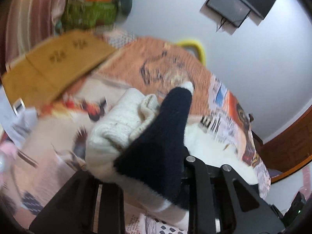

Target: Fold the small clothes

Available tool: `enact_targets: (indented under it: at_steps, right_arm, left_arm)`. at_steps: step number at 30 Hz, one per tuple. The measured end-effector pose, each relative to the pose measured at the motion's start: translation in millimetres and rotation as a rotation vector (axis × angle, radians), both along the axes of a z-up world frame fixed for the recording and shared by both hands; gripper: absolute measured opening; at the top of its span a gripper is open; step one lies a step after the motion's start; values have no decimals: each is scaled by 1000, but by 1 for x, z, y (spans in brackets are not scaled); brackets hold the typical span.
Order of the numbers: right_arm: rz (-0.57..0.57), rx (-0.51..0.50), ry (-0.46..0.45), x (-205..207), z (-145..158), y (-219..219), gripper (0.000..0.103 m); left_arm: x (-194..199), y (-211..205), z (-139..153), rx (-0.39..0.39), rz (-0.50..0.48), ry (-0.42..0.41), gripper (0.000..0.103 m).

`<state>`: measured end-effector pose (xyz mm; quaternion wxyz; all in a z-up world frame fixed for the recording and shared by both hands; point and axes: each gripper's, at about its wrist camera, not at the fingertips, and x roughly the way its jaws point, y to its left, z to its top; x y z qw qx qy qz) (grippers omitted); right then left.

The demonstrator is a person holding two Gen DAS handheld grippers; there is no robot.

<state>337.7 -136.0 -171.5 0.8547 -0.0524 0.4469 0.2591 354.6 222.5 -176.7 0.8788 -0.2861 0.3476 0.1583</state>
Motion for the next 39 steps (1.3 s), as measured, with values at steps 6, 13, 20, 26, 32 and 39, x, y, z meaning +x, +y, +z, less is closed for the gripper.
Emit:
enact_targets:
  at_steps: [6,13,20,26,32,39]
  right_arm:
    - [-63,10,4,-4,-7,-24,62]
    - [-61,23,96,1,-36,-25,51]
    - [-73,59,89,1,-35,-34,47]
    - [-85,61,67,-5,-29,-51,47]
    - [-104,76,45,-11,-21,-62,47]
    - [-152,75,26,-20,-9,-85,47]
  left_arm:
    - [7,-26,58,82,-57,-81,24]
    - [45,-116,87,135,-254,-118,24]
    - [71,-215,85,191,-478,-101,24]
    - [69,-272,53,235,-650,-29,24]
    - [48,-302,13,322,-803,81,25]
    - [33,-309,-2,318,-857,139,59]
